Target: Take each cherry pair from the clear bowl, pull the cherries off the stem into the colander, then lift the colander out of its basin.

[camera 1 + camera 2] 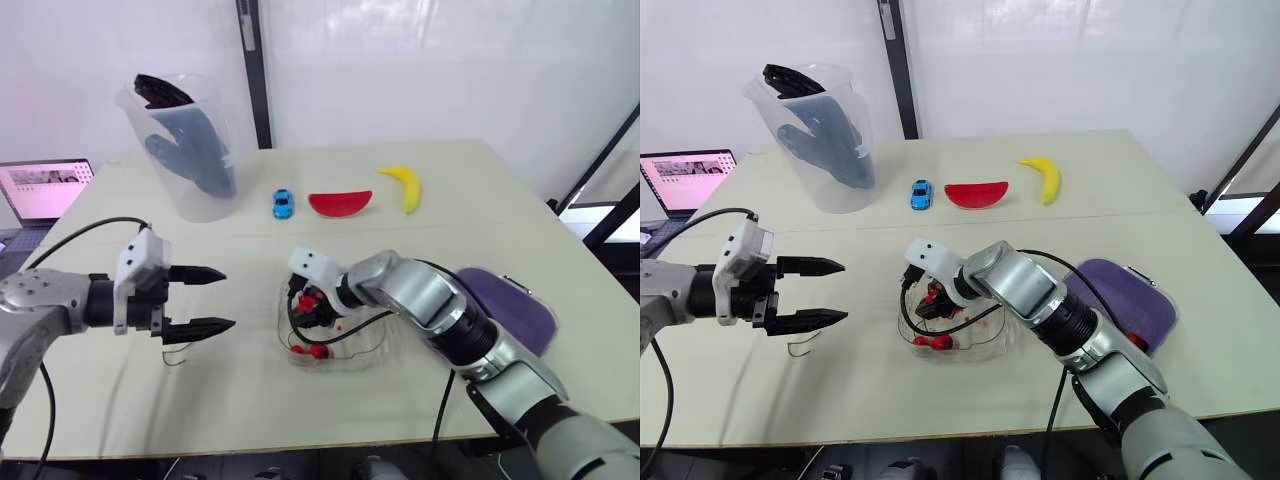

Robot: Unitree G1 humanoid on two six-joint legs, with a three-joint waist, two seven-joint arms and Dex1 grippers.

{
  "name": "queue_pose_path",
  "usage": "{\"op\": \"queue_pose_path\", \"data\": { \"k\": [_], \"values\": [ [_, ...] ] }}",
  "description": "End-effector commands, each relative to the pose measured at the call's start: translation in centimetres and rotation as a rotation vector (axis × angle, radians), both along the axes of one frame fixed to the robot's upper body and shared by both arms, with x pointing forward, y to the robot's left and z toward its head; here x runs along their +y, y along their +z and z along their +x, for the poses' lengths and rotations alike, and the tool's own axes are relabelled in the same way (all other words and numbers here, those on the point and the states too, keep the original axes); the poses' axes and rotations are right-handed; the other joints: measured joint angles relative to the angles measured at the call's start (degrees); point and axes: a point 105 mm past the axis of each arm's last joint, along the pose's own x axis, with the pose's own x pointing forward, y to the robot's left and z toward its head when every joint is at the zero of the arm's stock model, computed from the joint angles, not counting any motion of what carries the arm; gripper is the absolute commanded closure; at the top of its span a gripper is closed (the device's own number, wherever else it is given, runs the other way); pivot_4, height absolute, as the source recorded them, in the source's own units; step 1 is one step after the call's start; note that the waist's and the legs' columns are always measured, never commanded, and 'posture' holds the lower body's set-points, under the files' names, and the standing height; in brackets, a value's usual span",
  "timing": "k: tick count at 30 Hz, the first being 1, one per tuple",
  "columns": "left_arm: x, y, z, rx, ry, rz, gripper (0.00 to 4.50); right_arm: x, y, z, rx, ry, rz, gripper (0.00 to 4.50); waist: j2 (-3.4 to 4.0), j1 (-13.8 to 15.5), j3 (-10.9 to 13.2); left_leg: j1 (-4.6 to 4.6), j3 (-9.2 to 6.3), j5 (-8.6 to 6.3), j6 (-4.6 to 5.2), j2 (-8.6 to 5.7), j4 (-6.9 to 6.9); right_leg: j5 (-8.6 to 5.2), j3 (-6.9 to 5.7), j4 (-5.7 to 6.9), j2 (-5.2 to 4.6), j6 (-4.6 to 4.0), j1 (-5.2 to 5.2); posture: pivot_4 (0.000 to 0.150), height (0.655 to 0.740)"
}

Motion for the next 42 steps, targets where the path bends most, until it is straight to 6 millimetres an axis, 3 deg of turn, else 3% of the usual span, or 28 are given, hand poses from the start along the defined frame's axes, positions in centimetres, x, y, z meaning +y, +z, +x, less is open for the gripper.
{"op": "queue_pose_path", "data": {
  "k": [1, 4, 7, 16, 19, 22, 28, 36, 42],
  "values": [
    [-0.1, 0.7, -0.1, -0.025, -0.009, 0.004, 0.0, 0.1, -0.1, 0.0, -0.015, -0.002, 0.005, 1.13, -0.01, 0.0, 0.0, 0.0, 0.0, 0.0, 0.0, 0.0, 0.0, 0.0, 0.0, 0.0, 0.0, 0.0, 0.0, 0.15, 0.74],
    [0.0, 0.7, -0.1, -0.026, -0.009, 0.006, 0.0, 0.0, -0.4, 0.2, -0.014, -0.014, 0.003, 1.99, -0.01, 0.0, 0.0, -0.01, 0.0, 0.0, 0.0, -0.01, 0.01, 0.0, 0.0, 0.0, 0.0, 0.0, 0.0, 0.15, 0.74],
    [0.0, 0.7, -0.1, -0.028, -0.01, 0.006, 0.0, 0.0, -0.7, 0.3, -0.017, -0.014, -0.007, 3.4, -0.01, 0.0, 0.0, -0.01, 0.0, 0.0, 0.0, -0.01, 0.01, 0.0, 0.0, 0.01, 0.0, 0.0, 0.0, 0.15, 0.74],
    [-0.2, 0.7, 0.1, -0.03, -0.015, 0.002, 0.0, -0.1, -0.4, 0.2, -0.052, 0.035, -0.019, 3.4, -0.01, 0.0, 0.0, 0.0, 0.0, 0.0, 0.0, -0.01, 0.02, 0.0, 0.0, 0.02, 0.0, 0.0, 0.0, 0.15, 0.74],
    [-0.4, 0.6, 0.1, -0.028, -0.02, -0.002, 0.0, 0.0, 1.3, -1.0, -0.14, 0.235, -0.025, 3.4, -0.01, 0.0, 0.0, -0.01, 0.0, 0.0, 0.0, -0.02, 0.03, 0.0, 0.0, 0.01, 0.0, 0.0, 0.0, 0.15, 0.74],
    [-0.5, 0.6, 0.2, -0.028, -0.025, -0.005, 0.0, -1.3, 2.8, -1.5, -0.268, 0.451, -0.113, 3.4, -0.01, 0.1, 0.0, -0.05, 0.0, -0.01, 0.03, -0.04, 0.05, 0.0, -0.04, -0.02, -0.01, 0.01, -0.01, 0.15, 0.74],
    [-1.0, 0.3, 0.1, -0.025, -0.028, -0.018, 0.0, -2.3, 2.8, -2.2, -0.394, 0.801, -0.339, 3.4, -0.01, -0.8, 0.0, -0.02, 0.0, -0.02, 0.03, 0.04, 0.07, 0.0, -0.04, 0.01, 0.11, 0.01, 0.0, 0.15, 0.74],
    [-1.9, 0.1, -0.1, -0.001, -0.028, -0.06, 0.0, -2.7, 2.4, -0.2, -0.453, 0.917, -0.508, 3.4, -0.03, -1.2, 0.0, -0.04, 0.0, 0.01, -0.01, 0.03, 0.12, 0.01, -0.02, 0.03, 0.1, 0.01, 0.0, 0.15, 0.74],
    [-2.6, 0.2, 0.0, 0.018, -0.047, -0.087, 0.0, -2.3, 4.3, -1.0, -0.472, 0.936, -0.452, 0.69, -0.03, -1.1, 0.0, -0.04, -0.03, 0.02, -0.04, 0.03, 0.12, 0.01, -0.02, 0.04, 0.1, 0.0, -0.01, 0.15, 0.74]
  ]
}}
